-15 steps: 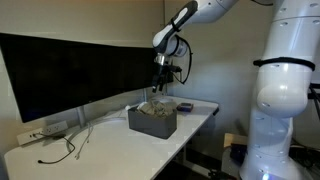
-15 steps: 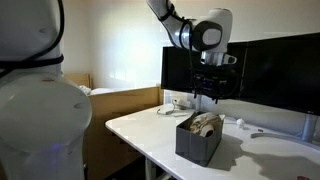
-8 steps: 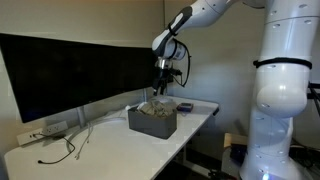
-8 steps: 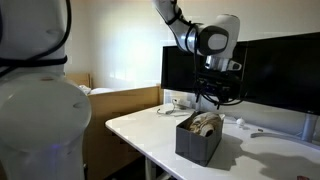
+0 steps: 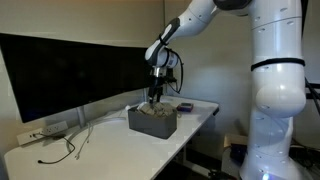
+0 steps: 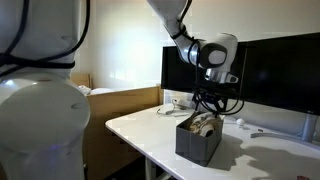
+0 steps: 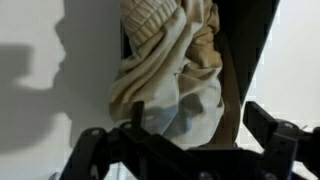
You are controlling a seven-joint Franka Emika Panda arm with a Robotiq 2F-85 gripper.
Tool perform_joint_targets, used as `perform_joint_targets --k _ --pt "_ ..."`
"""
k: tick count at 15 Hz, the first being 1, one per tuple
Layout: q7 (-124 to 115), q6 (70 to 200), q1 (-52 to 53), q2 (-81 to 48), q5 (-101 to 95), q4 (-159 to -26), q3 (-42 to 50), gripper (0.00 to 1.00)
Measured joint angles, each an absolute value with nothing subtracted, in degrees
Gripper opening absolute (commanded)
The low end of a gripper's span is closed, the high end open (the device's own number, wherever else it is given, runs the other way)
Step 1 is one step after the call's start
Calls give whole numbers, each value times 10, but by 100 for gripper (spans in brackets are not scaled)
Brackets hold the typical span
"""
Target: Pick up the clothes from the table and put them in the box
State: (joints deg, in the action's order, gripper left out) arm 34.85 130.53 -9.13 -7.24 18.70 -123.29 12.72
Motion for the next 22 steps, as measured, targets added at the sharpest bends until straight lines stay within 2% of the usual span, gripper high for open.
perform_joint_targets --k 10,11,12,21,22 --pt "348 1326 -111 -114 149 -1208 117 100" --pt "348 1326 -111 -120 146 -1208 114 93" --pt "348 1326 -111 -127 141 -1208 111 73" --pt "343 1351 -111 -122 139 -1201 87 13" --pt "342 1354 -111 -119 139 -1200 84 9"
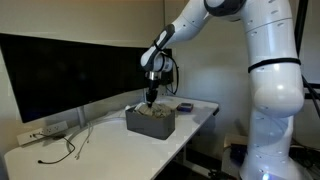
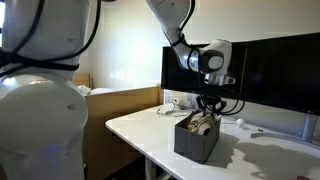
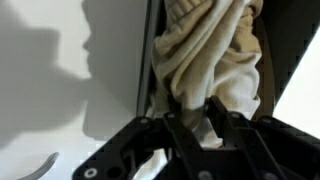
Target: Pick up the clothes from the table and put them in the box
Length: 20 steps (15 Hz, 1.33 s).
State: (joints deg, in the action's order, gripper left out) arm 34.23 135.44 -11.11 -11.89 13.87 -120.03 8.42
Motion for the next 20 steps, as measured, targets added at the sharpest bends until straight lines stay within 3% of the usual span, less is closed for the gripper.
perform_joint_targets --k 3,9,15,18,19,20 --pt "342 1356 -111 -116 139 -1200 79 4" --pt "343 1345 -111 -120 139 -1200 73 11" --pt "343 1316 -108 -75 139 -1177 55 9" --pt "339 1298 -93 -26 139 -1163 48 4" --pt "330 1298 -86 -12 139 -1162 48 30" --pt "320 1298 -80 0 138 -1161 47 29"
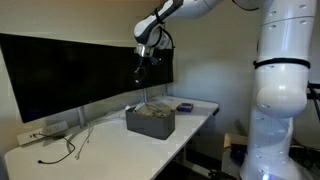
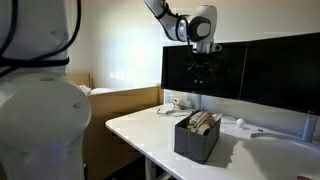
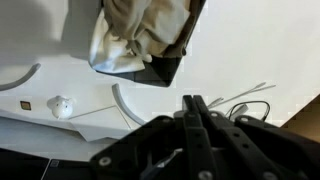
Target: Pick up the clothes from the table and put them in the box
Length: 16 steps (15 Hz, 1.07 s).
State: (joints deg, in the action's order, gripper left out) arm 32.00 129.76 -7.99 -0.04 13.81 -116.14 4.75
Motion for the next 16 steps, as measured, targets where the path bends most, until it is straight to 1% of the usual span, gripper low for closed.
perform_joint_targets --k 1,2,6,11,13,16 --pt "305 1298 -76 7 132 -1161 47 32" --pt "287 1299 -73 10 121 -1161 48 37" --pt "229 1316 -73 -2 72 -1165 57 62" --pt "195 1368 -74 -34 33 -1176 70 95" --pt "190 1377 -75 -50 15 -1182 76 100" --pt "188 1381 -79 -81 4 -1187 83 100"
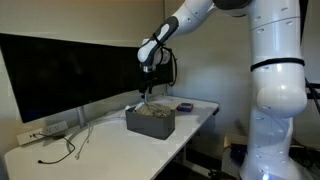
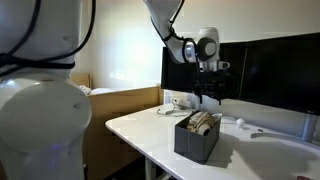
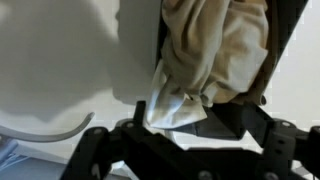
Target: Pick up the clothes from the table and put them in the box
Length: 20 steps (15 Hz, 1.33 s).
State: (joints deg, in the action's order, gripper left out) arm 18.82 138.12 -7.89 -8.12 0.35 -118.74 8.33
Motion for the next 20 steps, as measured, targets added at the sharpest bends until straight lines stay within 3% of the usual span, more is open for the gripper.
perform_joint_targets --k 9,20 --pt "189 1373 -90 -161 4 -1188 81 100" --pt "189 1370 -87 -164 3 -1176 65 100"
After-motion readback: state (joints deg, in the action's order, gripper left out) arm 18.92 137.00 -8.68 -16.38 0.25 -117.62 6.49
